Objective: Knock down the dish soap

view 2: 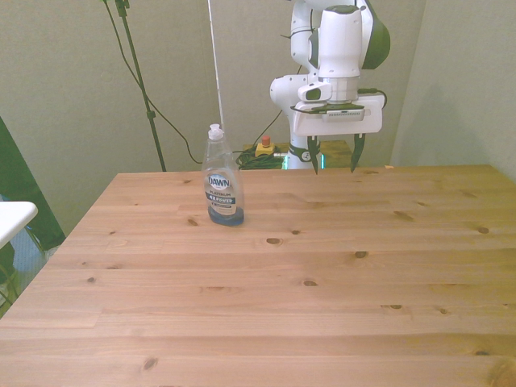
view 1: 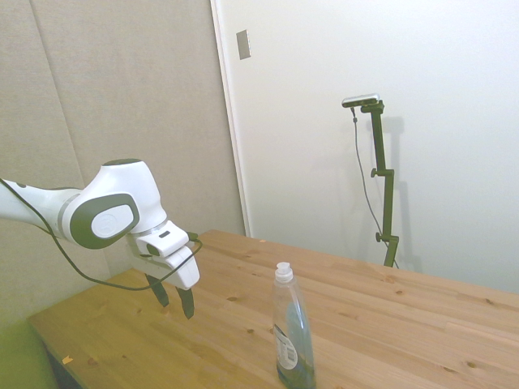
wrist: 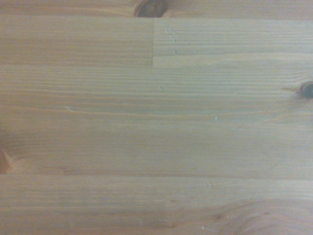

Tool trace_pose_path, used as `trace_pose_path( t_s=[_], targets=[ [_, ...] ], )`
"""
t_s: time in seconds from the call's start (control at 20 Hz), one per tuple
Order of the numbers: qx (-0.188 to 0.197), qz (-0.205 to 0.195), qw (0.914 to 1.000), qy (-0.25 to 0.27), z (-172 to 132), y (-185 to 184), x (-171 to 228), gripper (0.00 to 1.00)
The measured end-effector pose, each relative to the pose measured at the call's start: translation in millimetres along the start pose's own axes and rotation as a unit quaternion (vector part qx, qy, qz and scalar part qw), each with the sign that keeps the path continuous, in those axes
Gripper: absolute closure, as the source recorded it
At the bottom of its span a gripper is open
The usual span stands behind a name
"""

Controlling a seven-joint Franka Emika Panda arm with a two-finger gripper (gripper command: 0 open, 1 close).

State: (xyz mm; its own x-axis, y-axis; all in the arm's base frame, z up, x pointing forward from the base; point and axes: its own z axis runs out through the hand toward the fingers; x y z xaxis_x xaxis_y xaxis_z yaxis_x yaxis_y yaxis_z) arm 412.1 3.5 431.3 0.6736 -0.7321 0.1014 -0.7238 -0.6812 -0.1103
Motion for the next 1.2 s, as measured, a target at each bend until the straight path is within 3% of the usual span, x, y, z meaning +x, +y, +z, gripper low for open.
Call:
trace_pose_path(
  t_s=[0.05,0.1,0.3,0.6,1.2],
  targets=[
    [0.000,0.000,1.0000,0.000,0.2,-0.1,0.0,0.00],
    [0.000,0.000,1.0000,0.001,0.1,-0.5,-0.1,1.00],
    [0.002,0.021,0.9993,0.032,-5.6,4.9,11.7,1.00],
    [-0.014,0.063,0.9943,0.085,-30.4,44.7,57.7,1.00],
    [-0.048,0.127,0.9840,0.115,-58.5,140.1,119.7,1.00]
  ],
)
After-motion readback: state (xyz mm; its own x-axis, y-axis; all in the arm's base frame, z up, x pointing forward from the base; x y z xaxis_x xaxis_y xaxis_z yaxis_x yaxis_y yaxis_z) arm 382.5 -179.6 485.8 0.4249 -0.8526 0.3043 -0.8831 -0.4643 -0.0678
